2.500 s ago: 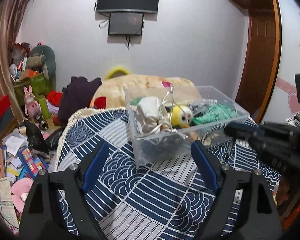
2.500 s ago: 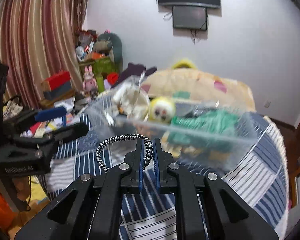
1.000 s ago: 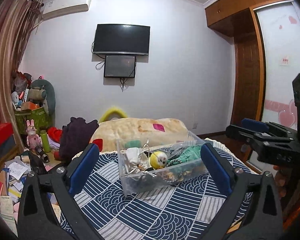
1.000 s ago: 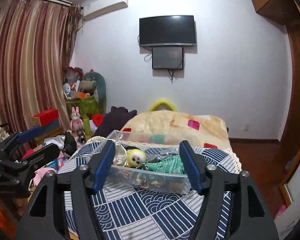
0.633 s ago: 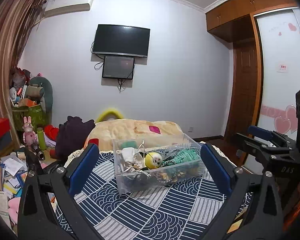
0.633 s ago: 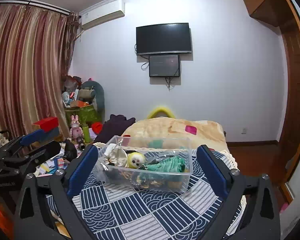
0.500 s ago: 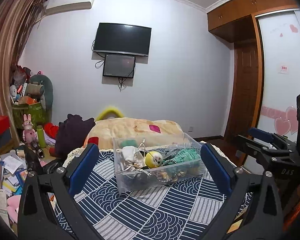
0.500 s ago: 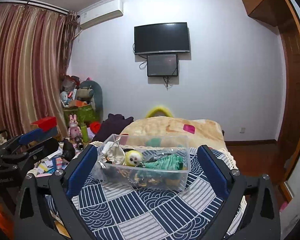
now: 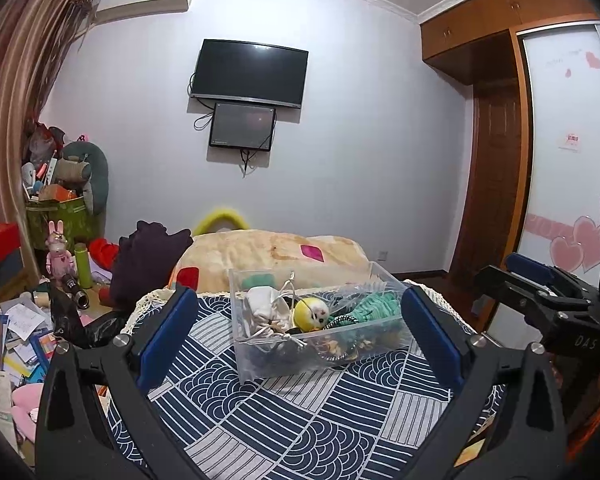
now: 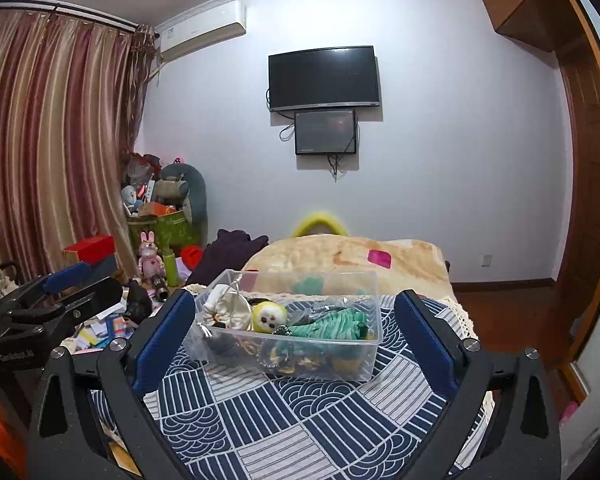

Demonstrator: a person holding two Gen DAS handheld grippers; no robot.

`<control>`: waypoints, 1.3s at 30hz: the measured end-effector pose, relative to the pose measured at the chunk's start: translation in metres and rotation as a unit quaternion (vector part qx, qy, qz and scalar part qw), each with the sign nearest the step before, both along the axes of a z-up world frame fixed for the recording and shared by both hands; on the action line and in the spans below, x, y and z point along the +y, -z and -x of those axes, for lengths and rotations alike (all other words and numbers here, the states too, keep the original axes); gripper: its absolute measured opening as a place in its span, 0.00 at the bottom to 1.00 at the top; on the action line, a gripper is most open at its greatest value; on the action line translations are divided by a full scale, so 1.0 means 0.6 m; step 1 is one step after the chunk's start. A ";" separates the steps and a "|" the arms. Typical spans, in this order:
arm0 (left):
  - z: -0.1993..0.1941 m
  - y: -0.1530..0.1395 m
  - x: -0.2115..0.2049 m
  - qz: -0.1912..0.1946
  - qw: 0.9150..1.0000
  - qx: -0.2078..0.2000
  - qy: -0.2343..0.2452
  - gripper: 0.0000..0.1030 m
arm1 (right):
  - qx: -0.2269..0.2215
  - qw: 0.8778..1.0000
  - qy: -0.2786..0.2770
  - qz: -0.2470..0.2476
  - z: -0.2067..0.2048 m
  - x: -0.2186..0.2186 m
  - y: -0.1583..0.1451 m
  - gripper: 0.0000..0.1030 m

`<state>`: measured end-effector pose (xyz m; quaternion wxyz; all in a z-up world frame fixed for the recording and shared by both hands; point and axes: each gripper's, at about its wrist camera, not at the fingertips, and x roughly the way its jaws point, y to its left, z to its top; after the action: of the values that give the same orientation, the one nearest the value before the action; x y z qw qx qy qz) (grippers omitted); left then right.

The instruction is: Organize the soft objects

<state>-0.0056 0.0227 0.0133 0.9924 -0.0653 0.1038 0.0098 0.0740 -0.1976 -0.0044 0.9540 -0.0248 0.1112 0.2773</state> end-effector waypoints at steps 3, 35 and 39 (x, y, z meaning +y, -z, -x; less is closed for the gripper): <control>-0.001 0.001 0.000 0.000 1.000 0.002 0.001 1.00 | -0.002 1.000 0.001 -0.001 0.002 0.001 -0.002 0.97; 0.003 -0.003 -0.012 -0.019 1.000 0.010 0.017 1.00 | 0.007 1.000 0.003 -0.004 0.003 0.001 0.004 1.00; 0.003 -0.002 -0.016 -0.025 1.000 0.008 0.014 1.00 | 0.008 1.000 0.002 -0.004 0.003 0.001 0.003 1.00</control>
<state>-0.0077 0.0129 0.0146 0.9929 -0.0387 0.1128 -0.0008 0.0722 -0.1967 -0.0063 0.9539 -0.0186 0.1175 0.2756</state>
